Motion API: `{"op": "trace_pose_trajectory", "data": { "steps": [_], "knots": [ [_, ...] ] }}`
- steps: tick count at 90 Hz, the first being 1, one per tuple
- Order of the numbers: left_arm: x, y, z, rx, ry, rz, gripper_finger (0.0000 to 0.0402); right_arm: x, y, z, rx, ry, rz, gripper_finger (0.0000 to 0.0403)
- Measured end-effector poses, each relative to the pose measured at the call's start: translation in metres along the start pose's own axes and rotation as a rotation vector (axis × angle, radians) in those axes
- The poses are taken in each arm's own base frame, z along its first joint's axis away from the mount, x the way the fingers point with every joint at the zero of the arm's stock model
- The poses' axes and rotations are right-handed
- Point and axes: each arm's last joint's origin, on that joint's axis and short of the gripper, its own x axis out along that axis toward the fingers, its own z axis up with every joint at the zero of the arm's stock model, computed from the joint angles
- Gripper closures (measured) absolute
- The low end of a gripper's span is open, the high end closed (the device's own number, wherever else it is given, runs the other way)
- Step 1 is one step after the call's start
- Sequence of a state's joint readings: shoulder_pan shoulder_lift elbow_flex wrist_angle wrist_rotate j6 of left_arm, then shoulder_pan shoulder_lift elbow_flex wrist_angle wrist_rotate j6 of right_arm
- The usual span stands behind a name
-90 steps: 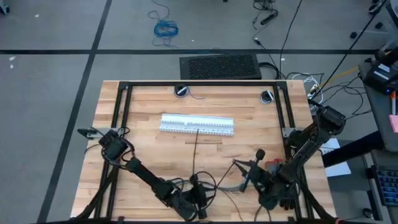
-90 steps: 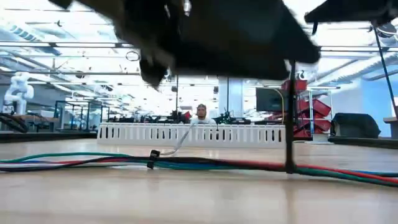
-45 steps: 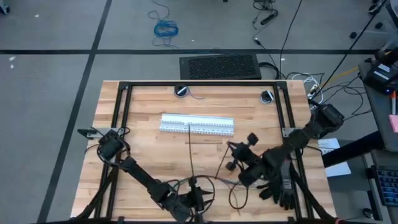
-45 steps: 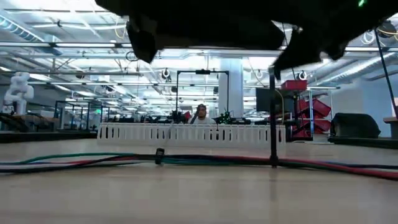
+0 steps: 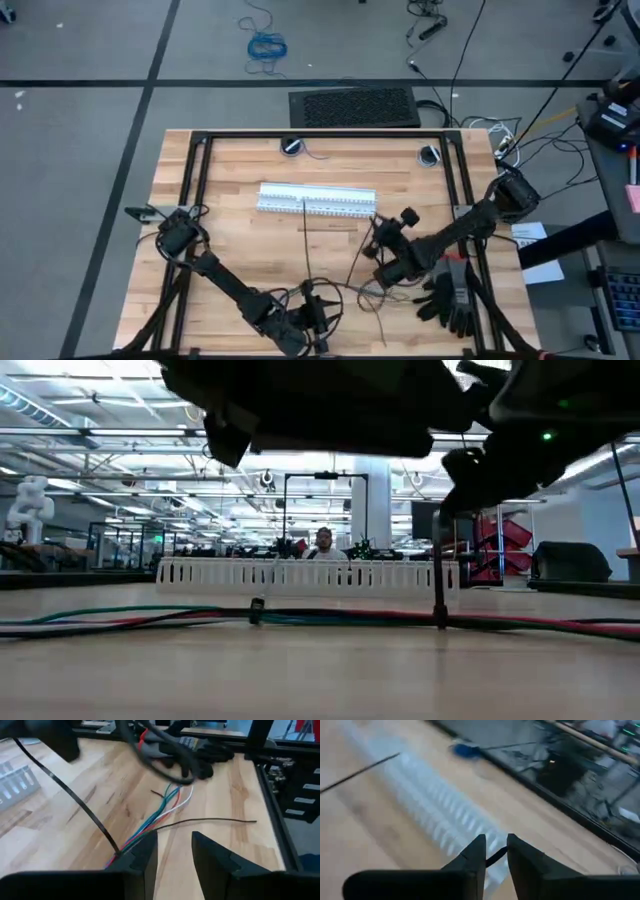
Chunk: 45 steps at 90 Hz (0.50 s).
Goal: Ziptie cables
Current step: Put the ziptied cables into the cable duct
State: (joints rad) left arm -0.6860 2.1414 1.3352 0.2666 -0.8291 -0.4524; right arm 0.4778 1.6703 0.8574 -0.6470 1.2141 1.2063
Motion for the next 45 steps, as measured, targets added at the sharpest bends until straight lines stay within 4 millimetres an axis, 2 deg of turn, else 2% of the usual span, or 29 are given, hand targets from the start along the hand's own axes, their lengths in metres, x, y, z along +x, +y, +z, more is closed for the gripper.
{"op": "trace_pose_trajectory", "data": {
  "steps": [7, 19, 26, 45],
  "knots": [
    [0.002, 0.004, -0.002, -0.008, -0.005, 0.028, 0.0283, 0.002, 0.003, 0.001, 0.034, 0.016, 0.013, 0.0343],
    [0.018, 0.011, -0.015, -0.008, -0.021, 0.103, 0.0283, -0.003, 0.011, 0.004, -0.027, 0.081, 0.093, 0.0344],
    [0.032, 0.017, -0.021, -0.044, -0.042, 0.113, 0.0283, -0.011, 0.021, 0.016, -0.032, 0.13, 0.163, 0.0344],
    [0.059, 0.034, -0.034, -0.103, -0.04, 0.142, 0.0283, -0.032, 0.038, 0.052, -0.124, 0.034, 0.221, 0.0344]
  ]
}}
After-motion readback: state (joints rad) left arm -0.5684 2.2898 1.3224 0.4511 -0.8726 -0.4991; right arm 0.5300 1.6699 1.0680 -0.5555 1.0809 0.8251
